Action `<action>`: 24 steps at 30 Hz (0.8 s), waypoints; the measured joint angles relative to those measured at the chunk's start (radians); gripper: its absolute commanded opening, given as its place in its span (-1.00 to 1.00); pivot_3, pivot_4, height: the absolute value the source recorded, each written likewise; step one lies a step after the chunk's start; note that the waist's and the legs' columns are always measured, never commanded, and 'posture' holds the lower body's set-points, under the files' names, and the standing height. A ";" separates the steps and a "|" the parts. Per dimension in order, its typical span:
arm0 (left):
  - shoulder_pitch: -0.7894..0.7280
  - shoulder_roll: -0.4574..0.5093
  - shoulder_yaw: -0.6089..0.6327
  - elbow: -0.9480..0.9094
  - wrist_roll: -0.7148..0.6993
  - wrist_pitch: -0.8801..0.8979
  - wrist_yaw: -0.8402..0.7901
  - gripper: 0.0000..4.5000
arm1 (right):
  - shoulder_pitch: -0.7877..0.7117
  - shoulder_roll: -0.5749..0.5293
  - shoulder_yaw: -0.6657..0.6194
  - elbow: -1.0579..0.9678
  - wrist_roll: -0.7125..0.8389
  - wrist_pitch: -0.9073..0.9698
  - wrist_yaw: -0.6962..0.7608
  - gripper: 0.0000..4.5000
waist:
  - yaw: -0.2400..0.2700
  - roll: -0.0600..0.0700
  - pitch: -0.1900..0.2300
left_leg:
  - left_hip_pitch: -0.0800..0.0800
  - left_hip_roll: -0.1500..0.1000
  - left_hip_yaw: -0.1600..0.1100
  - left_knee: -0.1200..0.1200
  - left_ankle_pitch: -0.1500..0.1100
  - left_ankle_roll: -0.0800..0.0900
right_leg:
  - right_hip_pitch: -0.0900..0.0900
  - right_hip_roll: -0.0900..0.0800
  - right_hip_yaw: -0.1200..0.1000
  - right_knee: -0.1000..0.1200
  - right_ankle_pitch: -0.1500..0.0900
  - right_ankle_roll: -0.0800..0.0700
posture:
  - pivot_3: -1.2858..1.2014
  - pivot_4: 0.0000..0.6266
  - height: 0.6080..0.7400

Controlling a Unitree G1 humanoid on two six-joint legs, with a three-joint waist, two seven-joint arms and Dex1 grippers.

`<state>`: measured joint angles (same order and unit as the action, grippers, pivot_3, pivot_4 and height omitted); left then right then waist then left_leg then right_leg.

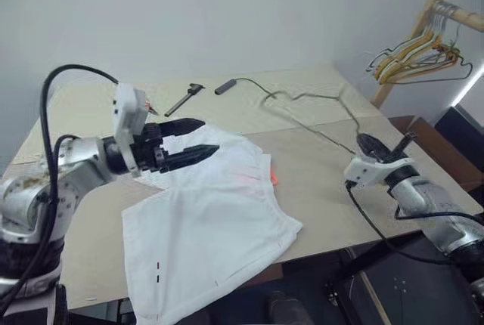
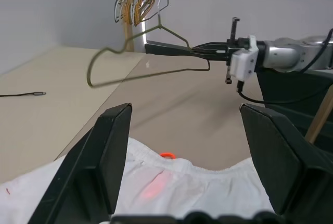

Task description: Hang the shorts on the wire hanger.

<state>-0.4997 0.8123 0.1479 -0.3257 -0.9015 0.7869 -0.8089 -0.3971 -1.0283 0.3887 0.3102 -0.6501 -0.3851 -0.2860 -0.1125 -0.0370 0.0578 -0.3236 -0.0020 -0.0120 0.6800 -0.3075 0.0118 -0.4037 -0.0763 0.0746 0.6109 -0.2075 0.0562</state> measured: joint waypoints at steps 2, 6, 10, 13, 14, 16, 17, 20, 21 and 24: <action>-0.052 0.000 -0.030 0.052 0.015 0.015 -0.017 0.60 | -0.056 -0.013 0.014 0.035 -0.112 -0.100 -0.086 -0.99 | -0.018 0.000 0.000 | 0.000 0.000 0.000 0.000 0.000 0.000 | 0.000 0.000 0.001 0.000 0.002 -0.002 | -0.07 -1.00 1.00; -0.119 -0.010 -0.099 0.141 0.059 0.029 -0.066 0.60 | -0.131 -0.018 0.017 0.060 -0.246 -0.233 -0.201 -0.99 | -0.046 0.000 0.000 | 0.000 0.000 -0.001 0.000 0.000 0.000 | 0.001 0.000 0.001 -0.001 0.003 -0.003 | -0.08 -1.00 1.00; -0.196 -0.002 -0.221 0.230 0.156 0.021 -0.187 0.60 | -0.180 -0.005 0.025 0.061 -0.311 -0.334 -0.220 -0.99 | -0.070 0.000 0.000 | 0.000 -0.001 -0.001 0.000 0.000 0.000 | 0.001 0.000 0.002 -0.002 0.003 -0.003 | -0.08 -1.00 1.00; -0.230 -0.008 -0.317 0.293 0.242 -0.011 -0.273 0.60 | -0.221 0.003 0.026 0.058 -0.330 -0.395 -0.218 -0.99 | -0.085 0.000 0.000 | 0.000 -0.001 -0.001 0.000 0.000 0.000 | 0.001 0.000 0.003 -0.001 0.003 -0.002 | -0.09 -1.00 1.00; -0.242 -0.017 -0.335 0.312 0.268 -0.023 -0.292 0.60 | -0.236 0.006 0.026 0.057 -0.332 -0.409 -0.217 -0.99 | -0.089 0.000 0.000 | 0.000 -0.001 -0.001 0.000 0.000 0.000 | 0.000 0.000 0.003 -0.002 0.003 -0.002 | -0.09 -1.00 1.00; -0.272 -0.026 -0.372 0.344 0.315 -0.051 -0.335 0.60 | -0.265 0.016 0.025 0.056 -0.338 -0.432 -0.208 -0.99 | -0.098 0.000 0.000 | 0.000 -0.001 -0.001 0.000 0.000 0.000 | 0.001 0.000 0.003 -0.002 0.003 -0.002 | -0.09 -1.00 1.00; -0.289 -0.030 -0.391 0.354 0.341 -0.070 -0.364 0.60 | -0.273 0.020 0.025 0.055 -0.339 -0.442 -0.198 -0.99 | -0.101 0.000 0.000 | 0.000 -0.001 -0.001 0.000 0.000 0.000 | 0.001 0.000 0.003 -0.002 0.003 -0.002 | -0.09 -1.00 1.00; -0.308 -0.045 -0.436 0.373 0.411 -0.111 -0.402 0.60 | -0.290 0.030 0.025 0.055 -0.348 -0.461 -0.172 -0.99 | -0.107 0.000 0.000 | 0.000 -0.001 -0.002 0.000 0.000 0.000 | 0.001 0.000 0.004 -0.001 0.003 -0.002 | -0.09 -1.00 1.00; -0.309 -0.052 -0.452 0.378 0.436 -0.119 -0.407 0.60 | -0.295 0.031 0.025 0.055 -0.349 -0.463 -0.166 -0.99 | -0.108 0.000 0.000 | 0.000 -0.001 -0.003 0.000 0.000 0.000 | 0.001 0.000 0.005 -0.001 0.003 -0.002 | -0.09 -1.00 1.00; -0.309 -0.061 -0.489 0.382 0.495 -0.135 -0.423 0.35 | -0.299 0.034 0.025 0.056 -0.352 -0.464 -0.148 -1.00 | -0.114 0.000 0.000 | 0.001 -0.001 -0.005 0.000 0.000 0.000 | 0.000 0.000 0.007 -0.001 0.004 -0.001 | -0.09 -1.00 1.00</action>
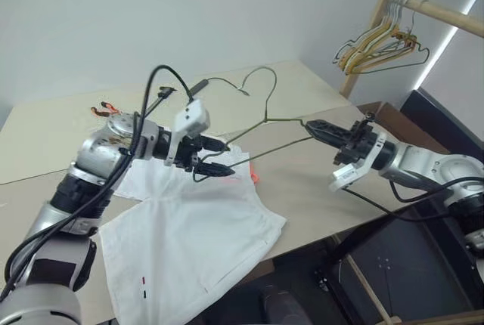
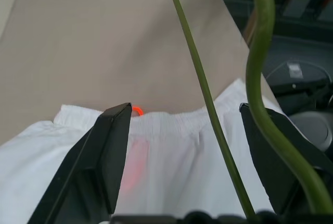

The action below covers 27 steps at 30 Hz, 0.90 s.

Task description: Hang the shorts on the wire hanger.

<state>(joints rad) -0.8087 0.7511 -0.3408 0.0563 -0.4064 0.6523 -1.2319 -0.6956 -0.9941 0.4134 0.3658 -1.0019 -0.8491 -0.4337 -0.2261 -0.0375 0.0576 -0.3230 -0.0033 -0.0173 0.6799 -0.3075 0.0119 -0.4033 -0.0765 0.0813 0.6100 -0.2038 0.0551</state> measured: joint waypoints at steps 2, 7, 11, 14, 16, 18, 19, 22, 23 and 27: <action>0.000 -0.001 -0.005 0.000 0.026 0.000 -0.005 0.08 | 0.000 0.001 0.000 0.000 -0.002 0.000 0.010 -1.00 | -0.005 0.000 0.000 | 0.000 0.000 0.000 0.000 0.000 0.000 | 0.000 0.000 0.001 0.000 0.000 0.000 | -0.09 -1.00 1.00; 0.000 -0.006 -0.010 0.000 0.065 0.000 -0.017 -0.63 | 0.000 0.001 -0.005 0.000 -0.008 0.005 0.019 -1.00 | -0.009 0.000 0.000 | 0.001 0.000 0.000 0.000 0.000 0.000 | 0.000 0.000 0.002 0.001 0.001 0.001 | -0.09 -1.00 1.00; 0.000 -0.011 -0.001 0.008 0.086 0.003 -0.008 -0.98 | -0.002 0.008 -0.009 -0.001 -0.018 0.010 0.019 -1.00 | -0.010 0.000 0.000 | 0.001 0.000 0.001 0.000 0.000 0.000 | 0.000 0.000 0.003 0.001 0.001 0.001 | -0.09 -1.00 1.00; 0.000 -0.019 0.005 0.011 0.095 0.007 0.005 -0.98 | -0.002 0.012 -0.010 -0.002 -0.028 0.020 0.019 -1.00 | -0.008 0.000 0.000 | 0.001 0.000 0.001 0.000 0.000 0.000 | 0.000 0.000 0.003 0.001 0.001 0.002 | -0.09 -1.00 1.00; 0.000 -0.031 0.006 0.016 0.102 0.013 0.023 -1.00 | -0.002 0.012 -0.016 -0.003 -0.034 0.027 0.021 -0.89 | -0.008 0.000 0.000 | 0.001 -0.001 0.001 0.000 0.000 0.000 | 0.000 0.000 0.003 0.001 0.001 0.002 | -0.09 -1.00 1.00; 0.000 -0.034 0.008 0.022 0.105 0.019 0.031 -1.00 | 0.002 0.011 -0.025 -0.011 -0.019 0.019 0.043 -0.69 | -0.008 0.000 0.000 | 0.001 -0.001 0.001 0.000 0.000 0.000 | 0.000 0.000 0.004 0.001 0.002 0.002 | -0.09 -1.00 1.00; 0.000 -0.034 0.009 0.027 0.108 0.022 0.032 -1.00 | 0.006 0.006 -0.030 -0.015 0.002 0.003 0.055 -0.56 | -0.009 0.000 0.000 | 0.001 -0.001 0.001 0.000 0.000 0.000 | 0.000 0.000 0.004 0.001 0.002 0.002 | -0.08 -1.00 1.00; 0.000 -0.028 0.010 0.034 0.116 0.022 0.027 -1.00 | 0.020 -0.023 -0.037 -0.030 0.074 -0.050 0.113 -0.11 | -0.009 0.000 0.000 | 0.001 -0.001 0.001 0.000 0.000 0.000 | 0.000 0.000 0.004 0.000 0.002 0.002 | -0.08 -1.00 1.00; 0.000 -0.017 0.010 0.036 0.127 0.014 0.023 -1.00 | 0.029 -0.040 -0.039 -0.039 0.115 -0.083 0.150 0.05 | -0.009 0.000 0.000 | 0.001 -0.001 0.001 0.000 0.000 0.000 | 0.000 0.000 0.004 0.000 0.002 0.002 | -0.08 -1.00 1.00; 0.001 0.033 0.009 0.037 0.179 -0.033 0.020 -1.00 | 0.040 -0.078 -0.039 -0.048 0.272 -0.149 0.297 0.65 | -0.011 0.000 0.000 | 0.001 -0.001 0.002 0.000 0.000 0.000 | 0.001 0.000 0.005 0.001 0.002 0.003 | -0.07 -1.00 1.00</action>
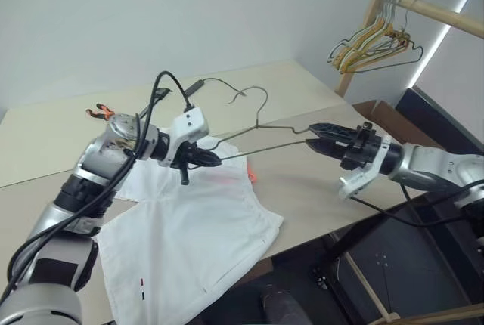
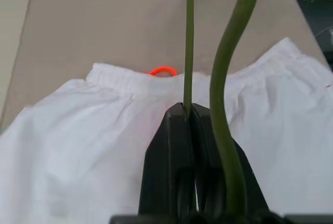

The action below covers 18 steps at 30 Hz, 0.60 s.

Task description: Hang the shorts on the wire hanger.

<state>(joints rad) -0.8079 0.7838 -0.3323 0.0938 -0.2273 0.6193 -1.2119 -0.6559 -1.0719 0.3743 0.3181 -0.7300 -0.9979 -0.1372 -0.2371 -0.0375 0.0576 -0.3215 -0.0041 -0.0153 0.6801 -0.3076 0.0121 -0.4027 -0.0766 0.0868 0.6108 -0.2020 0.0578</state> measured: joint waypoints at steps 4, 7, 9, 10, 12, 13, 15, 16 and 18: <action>0.033 0.032 -0.006 -0.027 0.063 -0.052 -0.001 -1.00 | 0.082 -0.066 0.019 -0.146 0.528 0.172 0.412 0.99 | 0.004 0.000 0.000 | 0.000 0.001 -0.001 0.000 0.000 0.000 | 0.005 0.001 0.000 -0.001 0.000 0.000 | -0.06 -1.00 1.00; 0.046 0.032 -0.009 -0.046 0.078 -0.056 -0.002 -1.00 | 0.104 -0.094 0.029 -0.338 1.013 0.629 0.814 0.99 | 0.007 -0.001 0.000 | 0.002 0.002 -0.001 0.002 0.000 0.001 | 0.009 0.000 -0.001 -0.001 0.001 0.001 | -0.05 -1.00 1.00; 0.048 0.032 -0.008 -0.060 0.082 -0.062 -0.003 -1.00 | 0.036 -0.093 0.039 -0.384 1.153 0.910 0.977 0.99 | 0.011 0.000 0.000 | 0.003 0.002 -0.001 0.003 0.000 0.001 | 0.010 -0.001 -0.001 -0.001 0.001 0.003 | -0.05 -1.00 1.00; 0.048 0.030 -0.008 -0.067 0.082 -0.067 -0.005 -1.00 | -0.024 -0.091 0.048 -0.389 1.188 1.054 1.064 0.99 | 0.015 0.000 0.000 | 0.004 0.002 -0.001 0.003 0.000 0.001 | 0.010 -0.001 -0.001 -0.001 0.001 0.005 | -0.05 -1.00 1.00; 0.052 0.027 -0.006 -0.088 0.082 -0.071 -0.010 -1.00 | -0.115 -0.064 0.054 -0.382 1.203 1.247 1.184 0.99 | 0.031 0.000 0.000 | 0.004 0.003 -0.001 0.004 0.000 0.001 | 0.010 0.001 -0.002 0.000 -0.002 0.009 | -0.04 -1.00 1.00; 0.054 0.028 -0.005 -0.091 0.082 -0.071 -0.011 -1.00 | -0.152 -0.028 0.058 -0.373 1.193 1.316 1.217 0.99 | 0.036 0.001 0.000 | 0.004 0.003 -0.001 0.004 0.000 0.001 | 0.009 0.001 -0.003 0.000 -0.002 0.009 | -0.04 -1.00 1.00; 0.057 0.027 -0.003 -0.106 0.081 -0.071 -0.014 -1.00 | -0.195 0.030 0.085 -0.358 1.154 1.414 1.258 0.99 | 0.049 0.003 -0.002 | 0.002 0.003 -0.001 0.004 0.000 0.000 | 0.000 0.001 -0.002 0.001 -0.002 0.008 | -0.03 -1.00 1.00; 0.058 0.026 -0.003 -0.111 0.081 -0.071 -0.014 -1.00 | -0.199 0.049 0.094 -0.351 1.139 1.442 1.272 0.99 | 0.057 0.003 -0.002 | -0.001 0.002 -0.001 0.004 0.000 0.000 | -0.004 0.001 -0.002 0.002 0.000 0.006 | -0.03 -1.00 1.00; 0.068 0.030 0.000 -0.122 0.080 -0.069 -0.016 -1.00 | -0.216 0.083 0.125 -0.327 1.087 1.486 1.302 0.99 | 0.071 0.003 -0.002 | -0.007 0.002 -0.001 0.004 0.000 0.000 | -0.009 0.001 -0.002 0.003 0.004 0.000 | -0.03 -1.00 1.00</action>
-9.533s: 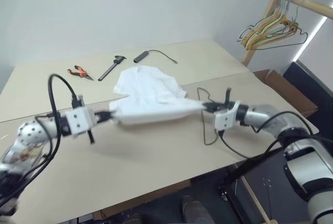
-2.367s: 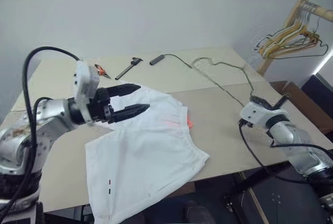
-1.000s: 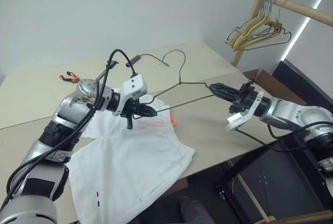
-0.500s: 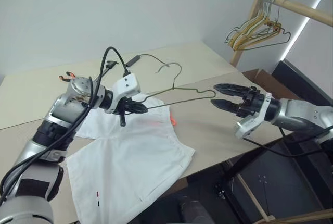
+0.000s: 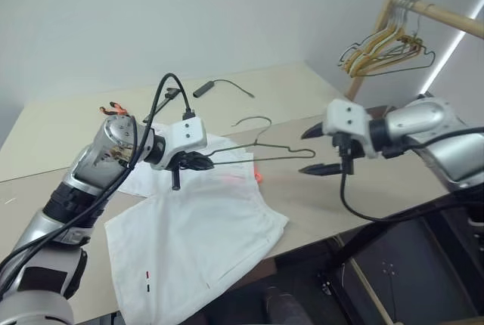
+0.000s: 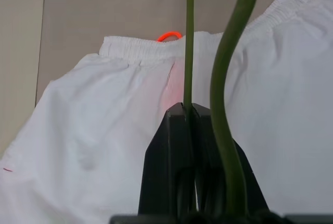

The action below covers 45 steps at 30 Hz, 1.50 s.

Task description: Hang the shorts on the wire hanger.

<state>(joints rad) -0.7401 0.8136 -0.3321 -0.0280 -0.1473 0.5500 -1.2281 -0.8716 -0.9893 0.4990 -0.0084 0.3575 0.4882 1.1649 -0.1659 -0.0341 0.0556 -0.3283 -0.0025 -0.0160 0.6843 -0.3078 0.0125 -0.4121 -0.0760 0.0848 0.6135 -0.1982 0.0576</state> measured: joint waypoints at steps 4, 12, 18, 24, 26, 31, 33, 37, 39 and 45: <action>0.013 0.007 0.009 -0.016 -0.012 0.001 -0.007 -1.00 | -0.028 0.071 0.038 0.060 -0.118 0.036 0.036 0.99 | 0.022 0.001 -0.001 | -0.025 -0.001 -0.002 0.013 0.000 0.000 | -0.024 -0.001 -0.003 0.013 0.002 -0.001 | -0.02 -1.00 1.00; 0.029 0.008 0.032 -0.048 -0.024 0.004 -0.017 -1.00 | -0.060 0.170 0.040 0.157 -0.224 0.042 0.093 0.17 | 0.051 0.002 -0.001 | -0.029 -0.001 0.001 0.018 0.001 -0.001 | -0.025 -0.001 -0.007 0.011 0.003 -0.001 | -0.02 -1.00 1.00; 0.030 0.008 0.035 -0.053 -0.030 0.016 -0.025 -1.00 | -0.059 0.197 0.017 0.155 -0.253 0.043 0.101 -0.77 | 0.044 0.002 -0.001 | -0.028 -0.001 0.003 0.018 0.001 -0.001 | -0.024 -0.001 -0.007 0.012 0.003 -0.001 | -0.03 -1.00 1.00; 0.037 0.009 0.036 -0.052 -0.024 -0.018 -0.042 -0.89 | -0.024 0.185 -0.004 0.095 -0.273 0.041 0.128 -1.00 | 0.040 0.002 -0.001 | -0.028 -0.001 0.002 0.018 0.001 -0.001 | -0.024 -0.001 -0.007 0.012 0.003 -0.001 | -0.04 -1.00 1.00; 0.045 0.007 0.036 -0.048 -0.024 -0.052 -0.056 -0.69 | -0.005 0.173 -0.009 0.067 -0.275 0.042 0.139 -1.00 | 0.040 0.002 -0.001 | -0.028 -0.001 0.003 0.018 0.001 -0.001 | -0.024 -0.001 -0.007 0.012 0.003 -0.001 | -0.04 -1.00 1.00; 0.054 -0.009 0.053 -0.008 -0.056 -0.150 -0.101 -0.01 | 0.089 0.148 -0.045 -0.015 -0.254 0.048 0.149 -1.00 | 0.041 0.002 -0.001 | -0.028 -0.001 0.002 0.019 0.001 -0.001 | -0.023 -0.001 -0.008 0.012 0.003 -0.001 | -0.05 -1.00 1.00; 0.057 -0.005 0.082 0.044 -0.058 -0.197 -0.117 0.28 | 0.136 0.120 -0.074 -0.044 -0.237 0.063 0.155 -1.00 | 0.041 0.002 -0.001 | -0.028 -0.001 0.002 0.019 0.001 -0.001 | -0.023 -0.001 -0.008 0.011 0.003 -0.001 | -0.05 -1.00 1.00; 0.066 0.031 0.168 0.171 -0.091 -0.282 -0.160 0.81 | 0.277 0.019 -0.170 -0.120 -0.173 0.127 0.170 -1.00 | 0.043 0.002 -0.001 | -0.028 -0.001 0.002 0.019 0.001 -0.001 | -0.022 -0.001 -0.010 0.011 0.003 -0.001 | -0.04 -1.00 1.00; 0.073 0.068 0.218 0.210 -0.113 -0.285 -0.179 0.97 | 0.379 -0.031 -0.248 -0.146 -0.117 0.213 0.166 -1.00 | 0.043 0.002 -0.001 | -0.028 -0.001 0.002 0.019 0.000 -0.001 | -0.021 -0.001 -0.010 0.010 0.003 -0.001 | -0.04 -1.00 1.00; 0.214 0.053 0.393 0.087 -0.243 -0.264 -0.135 0.97 | 0.525 -0.044 -0.434 -0.156 0.067 0.603 0.097 -1.00 | 0.043 0.002 -0.002 | -0.018 0.001 0.001 0.018 0.000 0.000 | -0.009 -0.001 -0.010 0.008 0.002 0.000 | -0.03 -0.96 1.00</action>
<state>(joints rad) -0.5265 0.8662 0.0609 0.0589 -0.3906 0.2856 -1.3628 -0.3462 -1.0335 0.0654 -0.1646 0.4248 1.0912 1.2621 -0.1224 -0.0319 0.0538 -0.3467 -0.0018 -0.0148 0.7022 -0.3082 0.0127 -0.4215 -0.0771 0.0745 0.6215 -0.1958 0.0572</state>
